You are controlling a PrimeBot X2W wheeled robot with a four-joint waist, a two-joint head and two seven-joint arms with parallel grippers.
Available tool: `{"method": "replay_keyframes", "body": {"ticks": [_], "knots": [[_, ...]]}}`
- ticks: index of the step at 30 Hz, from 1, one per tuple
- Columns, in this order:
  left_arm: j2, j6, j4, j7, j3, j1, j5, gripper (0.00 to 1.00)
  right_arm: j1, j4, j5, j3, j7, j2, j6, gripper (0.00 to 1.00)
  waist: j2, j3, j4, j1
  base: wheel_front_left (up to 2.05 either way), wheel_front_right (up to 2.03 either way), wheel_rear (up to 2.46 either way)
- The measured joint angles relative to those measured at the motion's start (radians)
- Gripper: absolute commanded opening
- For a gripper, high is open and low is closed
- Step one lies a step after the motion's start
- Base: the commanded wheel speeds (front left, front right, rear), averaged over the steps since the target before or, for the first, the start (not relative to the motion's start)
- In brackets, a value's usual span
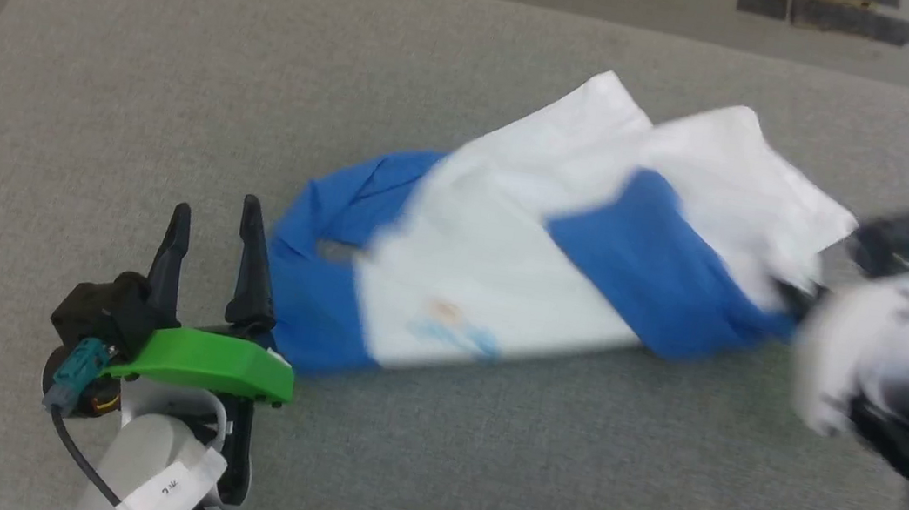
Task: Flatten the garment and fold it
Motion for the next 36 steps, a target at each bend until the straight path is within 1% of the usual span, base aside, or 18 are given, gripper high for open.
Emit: {"method": "replay_keyframes", "body": {"ticks": [2, 4, 6, 8, 9, 10, 11, 14, 17, 20, 23, 26, 28, 30, 31, 33, 34, 36], "knots": [[0.000, -0.006, 0.005, 0.000, 0.006, 0.000, 0.000, 1.00, 0.075, -0.055, 0.018, -0.045, 0.048, -0.072, 0.000, 0.00, 0.0000, -0.014, -0.010, 0.0000, 0.00, 0.00, 0.00], [0.000, -0.007, 0.011, 0.000, 0.011, 0.001, 0.000, 1.00, 0.148, -0.098, 0.029, -0.121, 0.098, -0.119, 0.000, 0.00, 0.0000, -0.025, -0.024, 0.0000, 0.00, 0.00, 0.00], [-0.001, -0.007, 0.015, 0.000, 0.008, 0.001, 0.001, 1.00, 0.196, -0.123, 0.026, -0.188, 0.124, -0.130, 0.000, 0.00, 0.0000, -0.032, -0.037, 0.0000, 0.00, 0.00, 0.00], [-0.001, -0.015, 0.023, 0.000, 0.007, 0.001, 0.000, 1.00, 0.223, -0.133, 0.023, -0.252, 0.133, -0.100, 0.000, 0.00, 0.0001, -0.038, -0.050, -0.0001, 0.00, 0.00, 0.00], [-0.001, -0.017, 0.029, 0.000, 0.007, 0.001, 0.000, 1.00, 0.233, -0.137, 0.004, -0.269, 0.132, -0.081, 0.000, 0.18, 0.0000, -0.041, -0.058, 0.0000, 0.00, 0.00, 0.00], [-0.001, -0.020, 0.036, 0.000, 0.004, 0.001, 0.000, 1.00, 0.240, -0.143, 0.001, -0.284, 0.123, -0.054, 0.000, 1.00, 0.0000, -0.043, -0.065, 0.0000, 0.00, 0.00, 0.00], [-0.001, -0.022, 0.043, 0.000, 0.000, 0.001, 0.000, 1.00, 0.243, -0.148, 0.010, -0.302, 0.111, -0.023, 0.000, 1.00, 0.0000, -0.045, -0.071, -0.0001, 0.00, 0.00, 0.00], [-0.002, -0.033, 0.069, 0.000, -0.020, 0.000, -0.016, 1.00, 0.245, -0.182, 0.048, -0.420, 0.007, 0.119, 0.000, 1.00, 0.0000, -0.053, -0.091, 0.0000, 0.00, 0.00, 0.00], [-0.002, -0.043, 0.090, 0.015, -0.050, -0.014, -0.040, 1.00, 0.246, -0.224, 0.053, -0.558, -0.105, 0.212, 0.000, 1.00, 0.0000, -0.061, -0.110, 0.0000, 0.00, 0.00, 0.00], [-0.002, -0.064, 0.110, 0.075, -0.097, -0.087, -0.057, 1.00, 0.258, -0.263, 0.029, -0.658, -0.166, 0.265, 0.000, 1.00, 0.0000, -0.067, -0.132, 0.0000, 0.00, 0.00, 0.00], [-0.002, -0.074, 0.150, 0.163, -0.142, -0.205, -0.092, 1.00, 0.276, -0.289, 0.011, -0.704, -0.172, 0.286, 0.000, 1.00, 0.0000, -0.065, -0.154, -0.0001, 0.00, 0.00, 0.00], [-0.003, -0.075, 0.227, 0.279, -0.191, -0.365, -0.137, 1.00, 0.281, -0.304, -0.005, -0.707, -0.165, 0.296, 0.000, 1.00, 0.0000, -0.052, -0.180, 0.0000, 0.00, 0.00, 0.00], [-0.003, -0.059, 0.299, 0.385, -0.233, -0.467, -0.148, 1.00, 0.281, -0.307, -0.005, -0.696, -0.165, 0.304, 0.000, 1.00, 0.0000, -0.038, -0.199, 0.0000, 0.00, 0.00, 0.00], [-0.003, -0.040, 0.382, 0.521, -0.294, -0.558, -0.159, 1.00, 0.279, -0.305, -0.001, -0.686, -0.166, 0.312, 0.000, 1.00, 0.0000, -0.019, -0.221, 0.0000, 0.00, 0.00, 0.00], [-0.004, -0.026, 0.424, 0.597, -0.322, -0.593, -0.157, 1.00, 0.277, -0.303, -0.001, -0.678, -0.166, 0.314, 0.000, 1.00, 0.0001, -0.009, -0.233, 0.0000, 0.00, 0.00, 0.00], [-0.006, -0.002, 0.489, 0.708, -0.362, -0.641, -0.156, 1.00, 0.273, -0.294, -0.001, -0.672, -0.175, 0.317, 0.000, 1.00, 0.0000, 0.008, -0.256, 0.0000, 0.00, 0.00, 0.00], [-0.006, 0.012, 0.518, 0.758, -0.379, -0.662, -0.146, 1.00, 0.270, -0.287, -0.001, -0.668, -0.180, 0.318, 0.000, 1.00, 0.0000, 0.018, -0.268, 0.0000, 0.00, 0.00, 0.00], [-0.006, 0.027, 0.551, 0.806, -0.395, -0.691, -0.134, 1.00, 0.266, -0.276, 0.000, -0.666, -0.192, 0.320, 0.000, 1.00, 0.0000, 0.036, -0.288, 0.0000, 0.00, 0.00, 0.00]]}}
